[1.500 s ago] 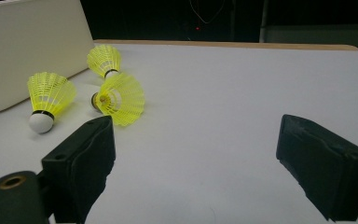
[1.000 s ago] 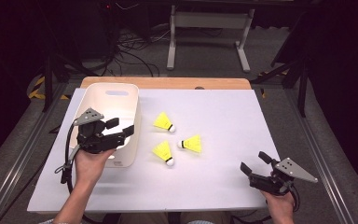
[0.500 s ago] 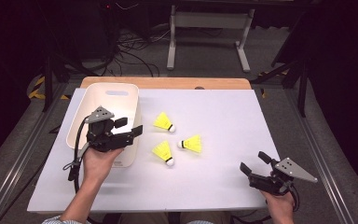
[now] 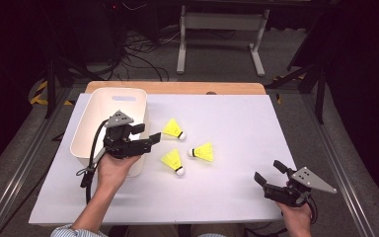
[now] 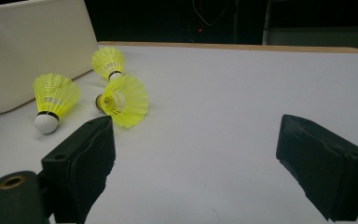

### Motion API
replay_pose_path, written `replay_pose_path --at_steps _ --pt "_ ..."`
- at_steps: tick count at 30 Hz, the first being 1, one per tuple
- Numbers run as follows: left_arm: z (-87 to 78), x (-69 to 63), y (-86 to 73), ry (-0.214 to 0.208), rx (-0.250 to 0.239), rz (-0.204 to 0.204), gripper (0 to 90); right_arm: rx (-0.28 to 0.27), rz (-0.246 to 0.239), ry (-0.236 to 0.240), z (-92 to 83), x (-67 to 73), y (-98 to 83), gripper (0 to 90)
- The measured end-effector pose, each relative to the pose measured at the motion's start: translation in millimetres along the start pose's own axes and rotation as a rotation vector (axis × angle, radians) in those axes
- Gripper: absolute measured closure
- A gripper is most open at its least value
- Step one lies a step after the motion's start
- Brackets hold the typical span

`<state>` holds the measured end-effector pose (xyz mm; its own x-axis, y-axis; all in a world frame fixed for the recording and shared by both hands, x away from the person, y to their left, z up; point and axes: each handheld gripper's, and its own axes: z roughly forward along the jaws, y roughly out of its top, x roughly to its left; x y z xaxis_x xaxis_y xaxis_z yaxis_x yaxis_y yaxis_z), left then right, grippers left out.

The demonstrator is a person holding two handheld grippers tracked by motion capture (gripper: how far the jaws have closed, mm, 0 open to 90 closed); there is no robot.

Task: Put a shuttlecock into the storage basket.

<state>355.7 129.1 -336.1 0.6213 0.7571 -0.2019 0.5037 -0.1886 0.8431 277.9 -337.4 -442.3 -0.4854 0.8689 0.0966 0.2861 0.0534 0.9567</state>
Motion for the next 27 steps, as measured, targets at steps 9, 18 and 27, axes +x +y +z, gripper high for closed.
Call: replay_pose_path --at_steps 9,18,27 --pt "14.3 -5.2 2.5 -0.015 0.053 0.010 33.8 0.003 0.003 0.003 0.5 0.1 -0.2 12.2" --pt "26.2 -12.4 7.1 -0.011 0.110 0.027 35.0 0.000 0.002 0.004 -0.1 0.3 0.0 12.2" --pt "34.3 -14.8 10.0 -0.003 0.154 0.025 35.9 0.001 0.001 0.005 -0.2 0.0 0.0 12.2"
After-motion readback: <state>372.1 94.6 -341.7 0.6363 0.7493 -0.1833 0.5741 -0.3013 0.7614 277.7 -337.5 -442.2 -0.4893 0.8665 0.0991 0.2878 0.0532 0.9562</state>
